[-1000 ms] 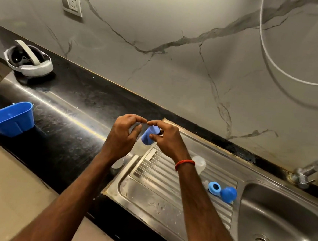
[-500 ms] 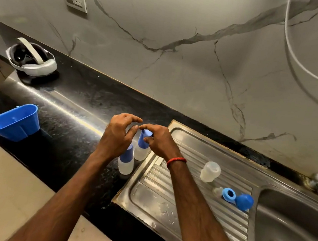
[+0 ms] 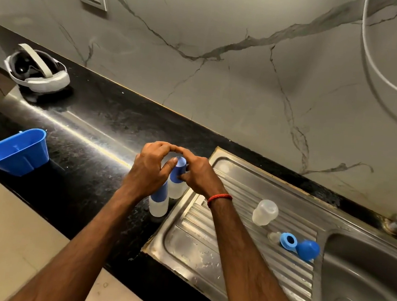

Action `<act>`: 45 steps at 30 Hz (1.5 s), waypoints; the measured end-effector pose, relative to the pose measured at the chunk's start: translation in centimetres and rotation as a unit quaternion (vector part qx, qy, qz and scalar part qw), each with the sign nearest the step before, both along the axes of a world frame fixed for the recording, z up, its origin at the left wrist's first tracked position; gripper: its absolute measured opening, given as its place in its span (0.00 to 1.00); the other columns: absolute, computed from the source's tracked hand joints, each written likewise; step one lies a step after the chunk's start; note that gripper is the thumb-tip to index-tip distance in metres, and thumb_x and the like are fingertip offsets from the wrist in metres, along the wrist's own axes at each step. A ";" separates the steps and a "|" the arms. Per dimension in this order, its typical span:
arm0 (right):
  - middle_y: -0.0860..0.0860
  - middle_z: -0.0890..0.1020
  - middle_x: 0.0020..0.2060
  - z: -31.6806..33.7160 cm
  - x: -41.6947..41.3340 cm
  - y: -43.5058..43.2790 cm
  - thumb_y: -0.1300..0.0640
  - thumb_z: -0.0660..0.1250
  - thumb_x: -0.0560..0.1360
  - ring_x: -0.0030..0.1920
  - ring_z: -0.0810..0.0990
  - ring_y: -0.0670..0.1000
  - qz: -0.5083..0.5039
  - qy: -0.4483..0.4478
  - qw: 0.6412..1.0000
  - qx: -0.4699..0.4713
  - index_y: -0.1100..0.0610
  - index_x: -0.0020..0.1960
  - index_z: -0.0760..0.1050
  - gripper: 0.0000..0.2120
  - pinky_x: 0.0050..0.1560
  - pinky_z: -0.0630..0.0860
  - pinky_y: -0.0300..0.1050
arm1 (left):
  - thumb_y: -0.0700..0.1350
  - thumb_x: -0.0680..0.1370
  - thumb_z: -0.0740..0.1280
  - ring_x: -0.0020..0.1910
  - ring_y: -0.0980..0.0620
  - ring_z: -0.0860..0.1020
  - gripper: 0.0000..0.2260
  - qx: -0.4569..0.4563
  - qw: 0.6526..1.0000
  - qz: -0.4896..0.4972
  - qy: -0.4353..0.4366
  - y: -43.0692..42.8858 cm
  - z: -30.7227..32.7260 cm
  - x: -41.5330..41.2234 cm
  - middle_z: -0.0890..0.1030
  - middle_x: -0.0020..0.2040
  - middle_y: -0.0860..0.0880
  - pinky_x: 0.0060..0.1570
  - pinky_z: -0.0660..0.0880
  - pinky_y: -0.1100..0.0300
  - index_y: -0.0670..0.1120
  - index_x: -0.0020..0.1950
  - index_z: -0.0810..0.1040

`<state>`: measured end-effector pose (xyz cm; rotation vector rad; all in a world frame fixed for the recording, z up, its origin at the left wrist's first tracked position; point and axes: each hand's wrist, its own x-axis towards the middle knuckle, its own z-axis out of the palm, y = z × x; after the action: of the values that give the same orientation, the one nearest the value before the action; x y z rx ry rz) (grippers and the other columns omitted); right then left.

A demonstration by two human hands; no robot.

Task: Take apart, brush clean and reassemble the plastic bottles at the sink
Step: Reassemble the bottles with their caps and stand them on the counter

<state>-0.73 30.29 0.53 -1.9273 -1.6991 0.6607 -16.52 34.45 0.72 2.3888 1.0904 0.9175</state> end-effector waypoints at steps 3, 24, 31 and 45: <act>0.58 0.77 0.66 0.0 0.1 -0.3 0.62 0.73 0.75 0.64 0.78 0.59 0.004 -0.004 1.000 -0.006 0.51 0.78 0.58 0.37 0.65 0.74 0.53 | 0.48 0.80 0.65 0.60 0.44 0.78 0.14 -0.006 1.000 0.003 0.002 0.1 0.2 0.0 0.81 0.60 0.43 0.60 0.77 0.44 0.44 0.63 0.80; 0.56 0.76 0.68 2.7 6.4 -7.5 0.51 0.73 0.76 0.66 0.77 0.55 -0.094 -0.034 0.995 0.018 0.49 0.76 0.65 0.32 0.64 0.75 0.50 | 0.51 0.79 0.66 0.66 0.44 0.73 0.14 0.129 0.985 -0.080 -0.080 -3.1 1.3 5.6 0.81 0.59 0.46 0.61 0.70 0.49 0.45 0.60 0.81; 0.52 0.80 0.63 3.9 13.0 -13.9 0.50 0.73 0.75 0.58 0.78 0.49 -0.188 -0.024 0.981 0.033 0.51 0.68 0.76 0.22 0.55 0.74 0.41 | 0.46 0.79 0.69 0.64 0.43 0.76 0.09 0.137 0.969 -0.168 -0.118 -6.3 0.4 11.5 0.82 0.57 0.47 0.59 0.73 0.43 0.46 0.56 0.82; 0.53 0.82 0.58 -1.1 19.7 -21.0 0.53 0.73 0.75 0.56 0.81 0.51 -0.242 -0.035 0.967 -0.069 0.53 0.63 0.79 0.17 0.58 0.79 0.48 | 0.45 0.78 0.72 0.56 0.49 0.77 0.10 0.051 0.959 -0.280 0.000 -13.4 -2.8 17.8 0.82 0.56 0.48 0.52 0.79 0.49 0.48 0.59 0.82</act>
<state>18.96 9.31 -0.52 -2.3685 -1.1676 0.5336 1.32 21.07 -2.04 2.5650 0.3213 0.7773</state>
